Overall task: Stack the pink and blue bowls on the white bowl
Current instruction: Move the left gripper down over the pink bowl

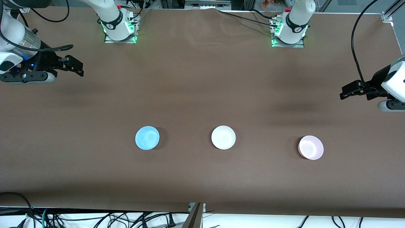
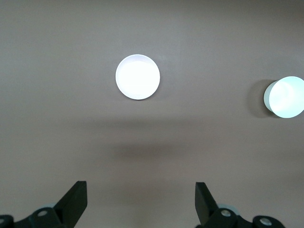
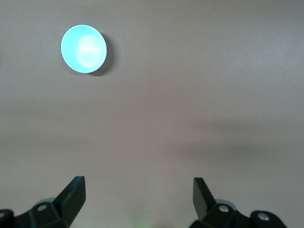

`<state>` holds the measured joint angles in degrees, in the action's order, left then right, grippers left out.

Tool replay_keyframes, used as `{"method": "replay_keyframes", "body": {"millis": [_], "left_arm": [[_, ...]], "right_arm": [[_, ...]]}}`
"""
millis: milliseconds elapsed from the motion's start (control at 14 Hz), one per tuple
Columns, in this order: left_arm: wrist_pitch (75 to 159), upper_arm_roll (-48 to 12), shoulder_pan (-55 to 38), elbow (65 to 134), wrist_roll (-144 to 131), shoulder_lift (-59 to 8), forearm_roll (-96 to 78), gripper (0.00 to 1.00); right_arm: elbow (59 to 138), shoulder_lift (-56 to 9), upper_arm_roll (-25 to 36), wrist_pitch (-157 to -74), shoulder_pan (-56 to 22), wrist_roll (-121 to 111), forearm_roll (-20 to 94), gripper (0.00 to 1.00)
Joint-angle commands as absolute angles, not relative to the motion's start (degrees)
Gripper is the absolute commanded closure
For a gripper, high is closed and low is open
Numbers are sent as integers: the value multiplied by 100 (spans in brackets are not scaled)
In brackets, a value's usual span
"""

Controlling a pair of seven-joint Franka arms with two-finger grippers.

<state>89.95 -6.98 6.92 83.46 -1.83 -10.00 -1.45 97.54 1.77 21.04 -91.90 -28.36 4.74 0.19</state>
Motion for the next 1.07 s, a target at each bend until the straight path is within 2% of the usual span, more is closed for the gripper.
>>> {"method": "replay_keyframes", "body": {"millis": [0,214,429,643,1000], "left_arm": [[8965,-686,712,8191,-123,-1063,-194,0],[8965,-651,790,8191,-114,-1142,-202,0],[9017,-650,1185,8174,-79,-1572,-220,0],[9622,-650,1204,8174,-53,-2107,-202,0],[11001,-659,1011,8191,-70,-3364,-54,0]], "right_arm": [[9721,185,2101,-9193,-2839,563,97,0],[9721,185,2101,-9193,-2839,563,105,0],[9721,185,2101,-9193,-2839,562,105,0],[9721,185,2101,-9193,-2839,563,105,0],[9721,185,2101,-9202,-2830,562,105,0]]}}
